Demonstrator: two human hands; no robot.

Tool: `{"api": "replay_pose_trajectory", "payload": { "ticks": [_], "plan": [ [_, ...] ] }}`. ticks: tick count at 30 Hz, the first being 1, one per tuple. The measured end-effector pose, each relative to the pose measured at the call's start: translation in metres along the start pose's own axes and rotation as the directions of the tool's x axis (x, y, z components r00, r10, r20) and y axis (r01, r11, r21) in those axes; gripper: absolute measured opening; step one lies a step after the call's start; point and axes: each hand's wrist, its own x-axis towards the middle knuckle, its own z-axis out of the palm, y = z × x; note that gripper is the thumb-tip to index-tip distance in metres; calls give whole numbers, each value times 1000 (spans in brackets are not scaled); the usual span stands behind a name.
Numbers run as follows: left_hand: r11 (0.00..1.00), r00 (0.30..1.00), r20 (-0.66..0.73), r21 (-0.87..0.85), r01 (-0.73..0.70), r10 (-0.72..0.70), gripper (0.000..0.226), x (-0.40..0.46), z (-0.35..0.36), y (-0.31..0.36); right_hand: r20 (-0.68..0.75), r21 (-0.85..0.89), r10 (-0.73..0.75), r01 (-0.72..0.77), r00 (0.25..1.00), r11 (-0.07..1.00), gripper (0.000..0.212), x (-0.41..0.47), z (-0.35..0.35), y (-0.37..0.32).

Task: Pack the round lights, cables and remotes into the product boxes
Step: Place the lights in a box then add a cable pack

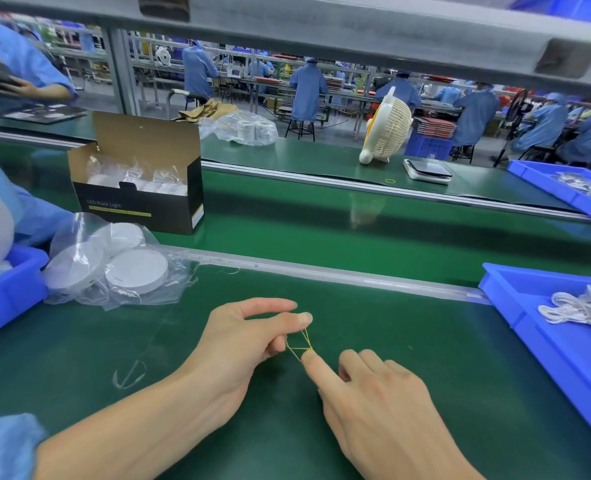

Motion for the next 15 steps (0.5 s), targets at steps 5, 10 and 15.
{"api": "replay_pose_trajectory", "payload": {
  "ticks": [5, 10, 15],
  "plan": [
    [999, 999, 29, -34, 27, -26, 30, -1, 0, 1, -13, 11, 5, -5, 1000, 1000, 61, 0, 0, 0],
    [995, 995, 57, 65, 78, -82, 32, -3, 1, 1, -50, 19, 0, 1, 999, 1000, 73, -1, 1, 1],
    [985, 975, 137, 30, 172, -175, 44, -4, 0, 2, -38, 2, -3, 3, 999, 1000, 53, -1, 1, 5]
  ]
}}
